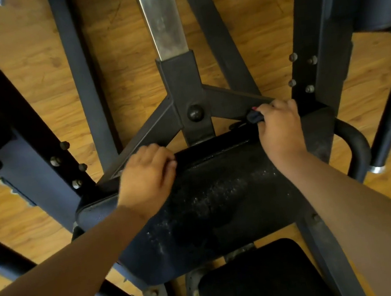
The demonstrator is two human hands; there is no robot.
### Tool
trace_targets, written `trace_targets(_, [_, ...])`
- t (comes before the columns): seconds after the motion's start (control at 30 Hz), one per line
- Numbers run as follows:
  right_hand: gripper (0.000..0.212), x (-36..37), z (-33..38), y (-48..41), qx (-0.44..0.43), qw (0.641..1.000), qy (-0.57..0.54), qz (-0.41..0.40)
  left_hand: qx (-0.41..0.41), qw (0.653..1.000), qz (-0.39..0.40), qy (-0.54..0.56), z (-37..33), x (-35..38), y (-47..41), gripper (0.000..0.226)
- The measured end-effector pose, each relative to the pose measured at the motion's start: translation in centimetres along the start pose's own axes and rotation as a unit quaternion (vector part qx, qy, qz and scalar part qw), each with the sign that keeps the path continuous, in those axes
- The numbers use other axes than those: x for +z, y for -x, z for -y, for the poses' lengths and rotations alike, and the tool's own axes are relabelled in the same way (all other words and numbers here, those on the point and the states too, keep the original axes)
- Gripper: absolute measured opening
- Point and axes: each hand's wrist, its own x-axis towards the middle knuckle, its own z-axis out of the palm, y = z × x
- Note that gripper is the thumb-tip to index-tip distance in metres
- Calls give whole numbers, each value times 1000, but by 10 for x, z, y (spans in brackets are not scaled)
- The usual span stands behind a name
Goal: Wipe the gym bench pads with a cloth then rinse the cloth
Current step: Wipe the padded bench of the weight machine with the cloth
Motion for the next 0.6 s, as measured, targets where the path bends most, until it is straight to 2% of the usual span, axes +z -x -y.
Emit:
trace_targets(0.1, [32, 1, 1, 1, -7, 1000, -7, -6, 92, 993, 33, 71, -57, 23, -43, 23])
trace_targets(0.2, [33, -3, -3, 0, -20, 1000, -19, 3, 87, 992, 46, 75, -96, 47, -83, 26])
trace_targets(0.37, [32, -10, -17, -2, -87, 995, -32, 25, 68, 997, 35, -11, -101, 57, -91, 21])
trace_targets(0.4, [33, -13, -29, -5, -77, 997, -15, 18, 68, 997, 38, -17, -102, 57, -91, 21])
trace_targets(0.5, [35, -24, -60, -15, 55, 998, -12, -13, 70, 996, 44, -41, -102, 57, -92, 26])
trace_targets(0.53, [35, -25, -61, -17, 75, 997, -20, -16, 69, 996, 41, -48, -102, 58, -92, 27])
trace_targets(0.6, [34, -22, -43, -11, 43, 999, -28, -6, 66, 995, 48, -57, -103, 58, -91, 27])
